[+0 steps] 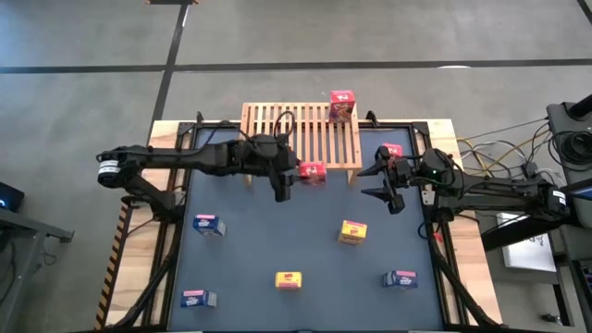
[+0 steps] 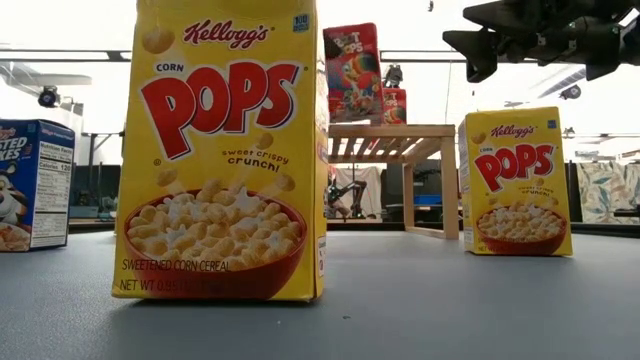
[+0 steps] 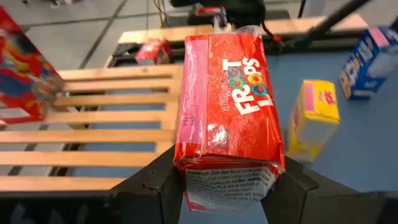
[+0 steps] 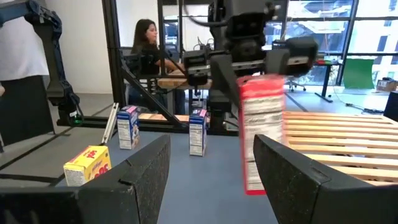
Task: Stack cereal on shelf
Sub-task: Put the bottom red cereal box on the shelf aligned with the red cereal box, then put the red cereal box on the shelf aligned with the red cereal boxes
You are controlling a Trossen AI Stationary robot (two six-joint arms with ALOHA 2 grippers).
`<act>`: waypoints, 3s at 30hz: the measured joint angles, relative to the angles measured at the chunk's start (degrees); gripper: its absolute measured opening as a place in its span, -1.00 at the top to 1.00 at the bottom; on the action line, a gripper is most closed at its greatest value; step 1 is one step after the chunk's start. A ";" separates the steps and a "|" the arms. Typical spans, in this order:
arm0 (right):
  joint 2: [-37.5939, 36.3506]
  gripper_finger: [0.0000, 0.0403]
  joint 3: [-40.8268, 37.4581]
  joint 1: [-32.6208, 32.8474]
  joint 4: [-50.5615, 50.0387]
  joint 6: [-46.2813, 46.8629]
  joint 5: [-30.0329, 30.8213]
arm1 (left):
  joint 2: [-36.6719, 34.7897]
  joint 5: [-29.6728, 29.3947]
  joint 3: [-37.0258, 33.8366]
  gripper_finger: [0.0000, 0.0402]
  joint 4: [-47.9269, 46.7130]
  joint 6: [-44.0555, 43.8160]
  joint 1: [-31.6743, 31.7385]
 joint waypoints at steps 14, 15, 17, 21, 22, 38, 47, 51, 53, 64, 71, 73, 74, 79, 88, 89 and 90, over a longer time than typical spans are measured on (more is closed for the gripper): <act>0.00 -0.09 0.00 0.00 -0.02 -0.96 0.44 | 0.07 11.28 2.87 0.24 5.69 1.12 9.87; 0.01 -0.09 0.00 0.00 -0.01 -0.96 0.45 | 0.28 11.35 3.60 0.24 5.82 1.82 10.20; 0.04 -0.09 0.00 0.00 -0.01 -0.97 0.46 | 1.00 11.47 5.68 0.24 5.55 2.99 10.89; 0.04 -0.09 0.00 0.00 -0.01 -1.31 0.49 | 4.50 12.69 11.83 0.24 2.38 6.32 12.00; 0.04 -0.09 0.00 0.00 0.01 -1.31 0.48 | 5.75 13.60 13.86 0.24 0.21 7.11 12.29; 0.02 -0.09 0.00 0.00 -1.19 0.77 0.44 | 33.57 18.76 55.13 0.24 -31.05 12.96 18.19; 0.02 -0.09 0.00 0.11 -2.24 0.79 0.41 | 37.00 20.76 59.17 0.24 -32.88 14.11 18.21; 0.00 -0.09 0.00 0.15 -2.46 0.79 0.37 | 36.81 20.73 58.81 0.24 -32.93 13.82 18.64; 0.00 -0.09 0.00 0.15 -2.43 0.76 0.37 | 36.90 20.65 58.75 0.24 -32.95 13.78 18.67; 0.00 -0.09 0.00 0.13 -2.30 0.70 0.37 | 36.92 20.31 55.40 0.19 -30.73 11.36 18.76; 0.00 -0.09 0.00 0.13 -2.10 0.67 0.38 | 37.09 19.40 54.07 -0.11 -30.46 11.26 18.76; 0.00 -0.09 0.00 0.13 -2.11 0.63 0.38 | 36.98 19.40 54.07 -0.19 -30.39 11.26 18.76; 0.00 -0.09 0.00 0.13 -2.11 0.59 0.39 | 36.98 19.42 54.07 -0.23 -30.41 11.25 18.76; 0.00 -0.09 0.00 0.13 -2.11 0.56 0.38 | 36.98 19.40 55.35 -0.35 -31.68 10.97 18.78; 0.00 -0.09 0.00 0.13 -2.14 0.58 0.39 | 36.95 17.75 64.55 -0.38 -44.31 11.24 18.84; 0.00 -0.09 0.00 0.13 -2.15 0.66 0.39 | 36.72 17.61 64.53 -0.38 -45.11 11.26 18.84; 0.00 -0.09 0.00 0.12 -2.15 0.74 0.39 | 36.02 17.31 63.90 -0.38 -45.48 11.27 18.83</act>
